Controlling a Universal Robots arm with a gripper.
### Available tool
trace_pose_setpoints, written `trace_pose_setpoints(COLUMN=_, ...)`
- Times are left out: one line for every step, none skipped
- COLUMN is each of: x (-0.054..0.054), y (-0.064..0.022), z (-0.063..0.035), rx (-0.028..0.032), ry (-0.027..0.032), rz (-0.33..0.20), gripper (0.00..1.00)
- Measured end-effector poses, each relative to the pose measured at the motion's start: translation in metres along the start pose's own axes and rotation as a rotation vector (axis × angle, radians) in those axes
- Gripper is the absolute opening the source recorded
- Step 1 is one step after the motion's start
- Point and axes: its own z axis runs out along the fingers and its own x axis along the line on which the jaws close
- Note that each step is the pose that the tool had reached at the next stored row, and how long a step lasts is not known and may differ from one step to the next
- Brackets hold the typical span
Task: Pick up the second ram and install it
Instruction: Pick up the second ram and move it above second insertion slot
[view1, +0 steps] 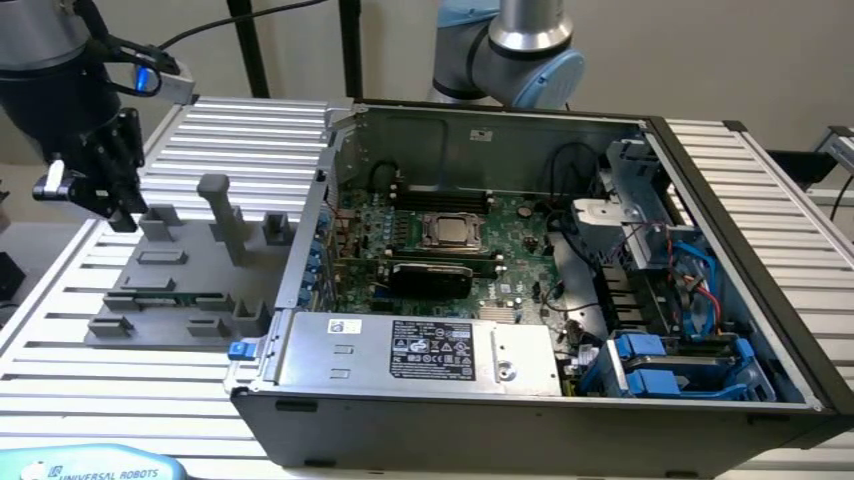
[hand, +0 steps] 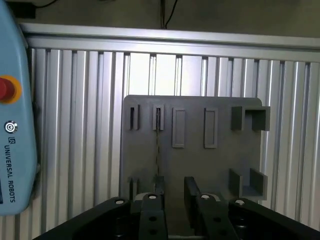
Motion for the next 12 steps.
trace_pose_setpoints(x=0.0, y=0.0, z=0.0004, rx=0.0, ry=0.0, rz=0.0, gripper=0.3)
trace_pose_setpoints(x=0.0, y=0.0, z=0.0014, rx=0.0001, ry=0.0, rz=0.0, gripper=0.36)
trace_pose_setpoints(x=0.0, y=-0.0001, z=0.0031, rx=0.0, ry=0.0, rz=0.0, gripper=0.36)
trace_pose_setpoints(x=0.0, y=-0.0001, z=0.0047, rx=-0.0001, ry=0.0, rz=0.0, gripper=0.36)
trace_pose_setpoints(x=0.001, y=-0.0002, z=0.0067, rx=0.0, ry=-0.0001, rz=0.0, gripper=0.36)
trace_pose_setpoints(x=0.001, y=-0.0003, z=0.0085, rx=-0.0001, ry=0.0, rz=0.0, gripper=0.36)
trace_pose_setpoints(x=0.001, y=-0.0003, z=0.0104, rx=0.0, ry=-0.0001, rz=0.0, gripper=0.36)
trace_pose_setpoints(x=0.001, y=-0.0004, z=0.0121, rx=0.0001, ry=-0.0001, rz=0.0, gripper=0.36)
trace_pose_setpoints(x=0.001, y=-0.0005, z=0.0139, rx=0.0001, ry=-0.0001, rz=0.0, gripper=0.36)
trace_pose_setpoints(x=0.001, y=-0.0006, z=0.0157, rx=0.0, ry=-0.0001, rz=0.0, gripper=0.36)
trace_pose_setpoints(x=0.001, y=-0.0006, z=0.0176, rx=0.0001, ry=-0.0001, rz=0.0, gripper=0.36)
trace_pose_setpoints(x=0.001, y=-0.0007, z=0.0194, rx=0.0, ry=-0.0001, rz=0.0, gripper=0.36)
